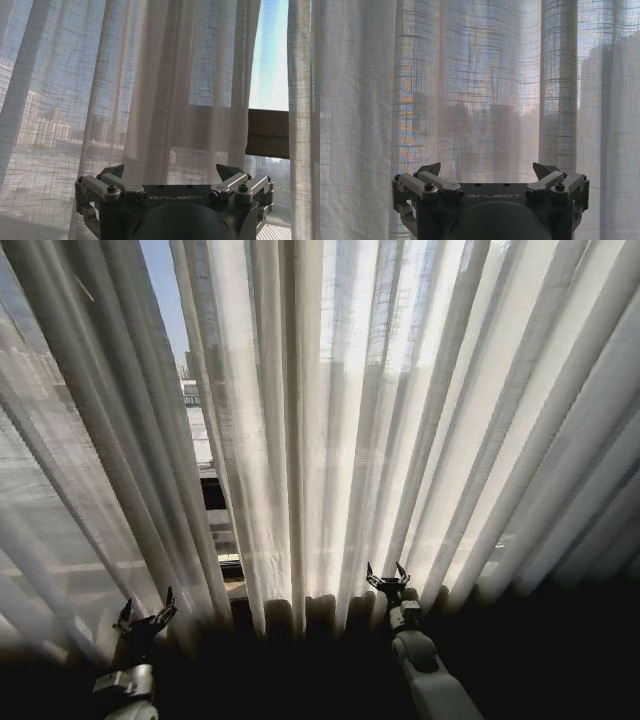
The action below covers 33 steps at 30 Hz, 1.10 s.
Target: Open the curtains by pulling them apart, changing their state from closed to fully open.
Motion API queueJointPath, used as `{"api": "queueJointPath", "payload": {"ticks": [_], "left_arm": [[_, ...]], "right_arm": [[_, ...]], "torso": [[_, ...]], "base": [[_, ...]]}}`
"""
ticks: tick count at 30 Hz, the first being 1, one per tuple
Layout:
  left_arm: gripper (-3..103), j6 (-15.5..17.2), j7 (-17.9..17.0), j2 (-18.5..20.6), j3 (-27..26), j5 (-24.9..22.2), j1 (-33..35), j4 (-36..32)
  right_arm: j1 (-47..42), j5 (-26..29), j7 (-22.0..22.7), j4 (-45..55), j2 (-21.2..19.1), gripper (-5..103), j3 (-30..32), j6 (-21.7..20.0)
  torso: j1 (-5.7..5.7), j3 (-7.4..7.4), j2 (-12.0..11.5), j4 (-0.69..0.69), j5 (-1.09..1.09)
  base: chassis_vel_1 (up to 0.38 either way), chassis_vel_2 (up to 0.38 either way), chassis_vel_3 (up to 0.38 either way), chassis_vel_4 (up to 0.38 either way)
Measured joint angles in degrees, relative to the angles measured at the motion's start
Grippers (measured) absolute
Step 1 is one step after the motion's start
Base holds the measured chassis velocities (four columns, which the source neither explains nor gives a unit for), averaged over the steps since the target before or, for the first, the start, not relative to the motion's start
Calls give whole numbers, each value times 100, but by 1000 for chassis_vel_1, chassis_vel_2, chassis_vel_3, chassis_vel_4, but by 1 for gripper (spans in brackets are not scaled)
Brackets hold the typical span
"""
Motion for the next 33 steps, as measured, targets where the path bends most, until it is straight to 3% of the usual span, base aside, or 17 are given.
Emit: {"api": "queueJointPath", "payload": {"ticks": [8,19,27,33], "left_arm": [[100,0,0,0,2,0,-5,0],[100,0,0,0,2,0,-3,0],[100,0,0,0,2,0,-4,0],[100,0,0,0,2,0,-4,0]], "right_arm": [[576,170,191,-442,71,100,-438,21],[-124,400,91,561,-354,100,-555,-70],[-145,375,39,603,-315,100,-634,-59],[293,369,42,108,-154,100,-821,-60]], "torso": [[15,5,-8,0,0],[8,2,-5,-2,0],[9,3,-5,-1,0],[10,3,-5,-1,0]], "base": [[5,-4,-6,6],[0,0,0,0],[0,0,0,0],[0,0,0,0]]}}
